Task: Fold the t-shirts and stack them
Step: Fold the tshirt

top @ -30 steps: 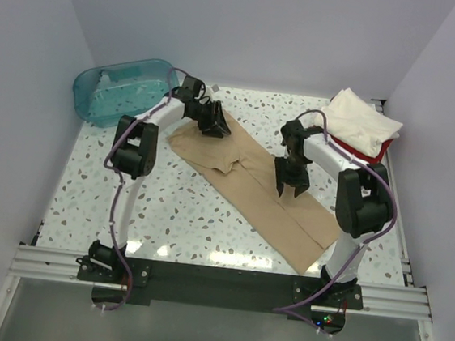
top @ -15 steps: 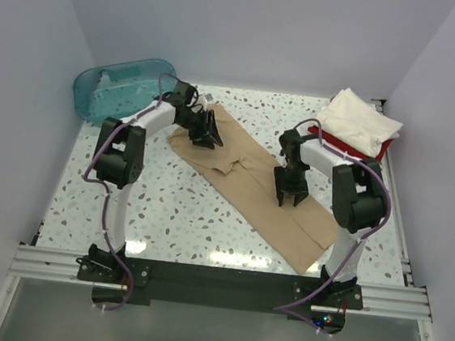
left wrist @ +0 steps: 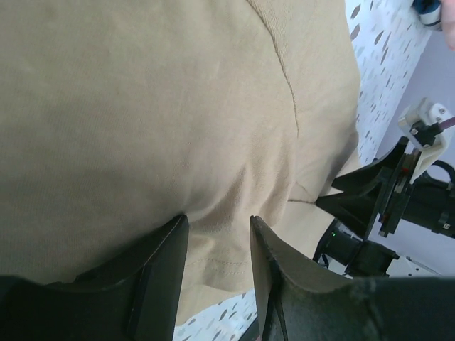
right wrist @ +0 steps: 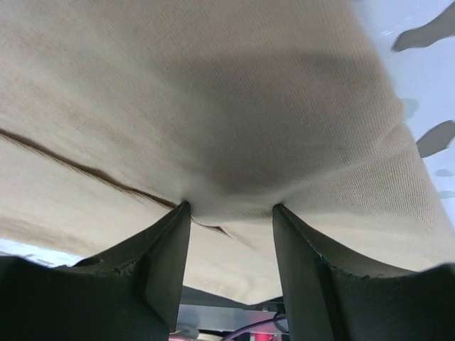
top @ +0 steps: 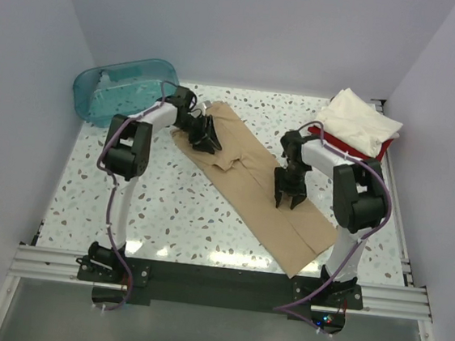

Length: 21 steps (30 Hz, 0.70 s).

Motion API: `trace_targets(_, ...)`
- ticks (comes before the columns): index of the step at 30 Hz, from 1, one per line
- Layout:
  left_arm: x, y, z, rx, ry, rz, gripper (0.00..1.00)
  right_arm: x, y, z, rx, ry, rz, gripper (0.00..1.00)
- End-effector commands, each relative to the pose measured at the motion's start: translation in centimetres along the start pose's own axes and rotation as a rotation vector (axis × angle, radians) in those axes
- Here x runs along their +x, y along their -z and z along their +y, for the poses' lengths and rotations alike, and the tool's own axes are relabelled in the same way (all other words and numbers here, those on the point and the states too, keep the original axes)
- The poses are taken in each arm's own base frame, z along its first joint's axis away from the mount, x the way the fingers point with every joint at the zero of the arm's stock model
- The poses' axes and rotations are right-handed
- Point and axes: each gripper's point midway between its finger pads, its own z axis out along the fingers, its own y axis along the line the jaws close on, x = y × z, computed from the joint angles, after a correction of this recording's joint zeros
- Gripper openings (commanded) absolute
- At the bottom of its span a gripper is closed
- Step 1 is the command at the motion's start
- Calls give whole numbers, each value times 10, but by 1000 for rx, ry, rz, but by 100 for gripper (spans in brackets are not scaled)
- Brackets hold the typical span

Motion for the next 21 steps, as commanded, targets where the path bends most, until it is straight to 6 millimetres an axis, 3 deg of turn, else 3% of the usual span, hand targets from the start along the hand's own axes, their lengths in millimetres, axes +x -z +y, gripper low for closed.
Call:
trace_targets(1,-23,-26,63,-159,-10,-50,46,10,-14,28,-112,-57,46,53)
trace_targets(9,-79,-47,57,-69,-49,-175,46,12,0,68,-189,-79,49,53)
trace_targets(16,-102,-74,64,37,-31,-222,45,26,2,119,-237,-13,68,53)
trace_targets(21,-122,-78,56,94,-67,-281,45,29,-1,148,-264,5,75,53)
